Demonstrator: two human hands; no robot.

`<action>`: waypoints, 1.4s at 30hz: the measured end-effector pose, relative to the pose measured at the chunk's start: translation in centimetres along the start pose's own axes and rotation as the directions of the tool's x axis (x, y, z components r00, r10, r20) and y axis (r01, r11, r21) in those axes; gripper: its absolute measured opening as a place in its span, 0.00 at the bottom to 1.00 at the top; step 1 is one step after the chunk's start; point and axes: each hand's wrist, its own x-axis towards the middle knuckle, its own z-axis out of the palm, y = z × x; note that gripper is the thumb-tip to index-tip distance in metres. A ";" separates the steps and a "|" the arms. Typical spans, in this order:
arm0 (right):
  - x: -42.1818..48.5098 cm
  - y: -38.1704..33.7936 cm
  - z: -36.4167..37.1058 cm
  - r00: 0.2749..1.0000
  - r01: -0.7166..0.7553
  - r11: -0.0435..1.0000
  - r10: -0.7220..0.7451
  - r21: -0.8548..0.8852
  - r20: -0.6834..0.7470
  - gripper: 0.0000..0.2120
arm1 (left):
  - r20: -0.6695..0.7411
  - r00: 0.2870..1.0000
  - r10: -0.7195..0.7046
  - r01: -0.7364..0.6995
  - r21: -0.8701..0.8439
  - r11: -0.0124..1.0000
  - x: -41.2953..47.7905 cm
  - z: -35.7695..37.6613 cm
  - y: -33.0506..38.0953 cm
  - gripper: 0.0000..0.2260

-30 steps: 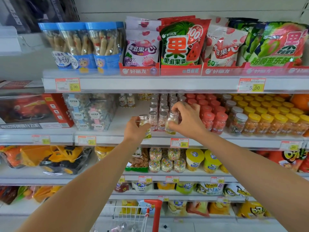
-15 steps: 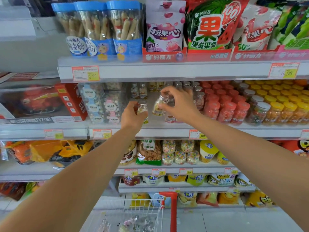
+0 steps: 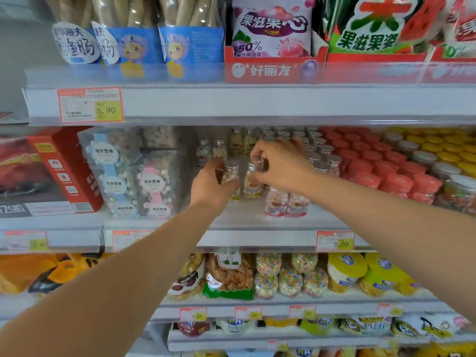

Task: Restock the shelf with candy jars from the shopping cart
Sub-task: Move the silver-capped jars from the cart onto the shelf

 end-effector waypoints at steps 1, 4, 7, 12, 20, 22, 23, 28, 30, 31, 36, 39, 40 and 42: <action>0.3 0.0 -0.1 1.000 0.000 1.000 0.000 -0.015 0.010 0.16 | -0.002 1.000 0.015 -0.015 0.008 1.000 0.5 0.2 -0.2 0.22; 1.1 -0.2 -0.3 0.997 -0.011 0.999 0.014 -0.040 0.078 0.16 | -0.011 0.999 0.051 -0.051 0.014 0.999 1.7 0.6 -0.7 0.19; 1.6 -0.3 -0.6 0.990 -0.027 0.999 0.030 -0.023 0.139 0.16 | 0.001 0.997 0.076 -0.076 0.022 0.997 2.4 0.8 -1.0 0.19; 2.2 -0.3 -1.5 0.971 -0.025 0.998 0.011 0.058 0.237 0.18 | 0.007 0.991 0.132 -0.132 0.071 0.989 2.8 0.5 -1.1 0.21; 2.6 0.0 -2.1 0.977 0.054 0.998 -0.051 -0.010 0.207 0.15 | 0.001 0.964 0.267 -0.260 0.220 0.940 3.1 -0.7 0.3 0.18; 3.0 0.1 -1.9 0.981 0.057 0.998 -0.054 -0.006 0.185 0.16 | -0.006 0.960 0.280 -0.270 0.239 0.933 3.8 -0.7 0.2 0.16; 3.2 0.2 -1.7 0.984 0.054 0.999 -0.052 -0.003 0.169 0.17 | -0.018 0.958 0.287 -0.273 0.251 0.929 4.1 -0.7 0.2 0.15; 4.9 1.0 -1.0 0.998 0.010 0.997 -0.015 0.079 0.059 0.16 | -0.099 0.945 0.311 -0.261 0.340 0.903 6.0 -0.1 0.6 0.12; 5.9 1.5 -0.8 1.000 -0.004 0.995 0.002 0.097 0.026 0.14 | -0.130 0.928 0.350 -0.269 0.418 0.868 6.9 0.1 0.9 0.11; 6.4 1.8 -0.7 1.000 -0.011 0.995 0.011 0.101 0.008 0.13 | -0.143 0.915 0.376 -0.276 0.459 0.844 7.4 0.2 1.2 0.11; 8.2 2.8 0.0 0.999 -0.033 0.991 0.035 0.128 -0.015 0.13 | -0.193 0.891 0.410 -0.262 0.521 0.813 9.5 0.6 2.0 0.12; 9.4 3.4 0.8 0.997 -0.069 0.984 0.073 0.161 -0.020 0.12 | -0.178 0.899 0.399 -0.249 0.542 0.803 10.9 1.1 1.9 0.13; 9.8 3.6 1.0 0.997 -0.074 0.986 0.078 0.149 -0.019 0.11 | -0.176 0.904 0.389 -0.239 0.545 0.803 11.3 1.3 1.9 0.13; 10.5 3.8 1.4 0.997 -0.077 0.989 0.079 0.126 -0.017 0.11 | -0.176 0.912 0.370 -0.222 0.547 0.807 12.1 1.8 1.9 0.13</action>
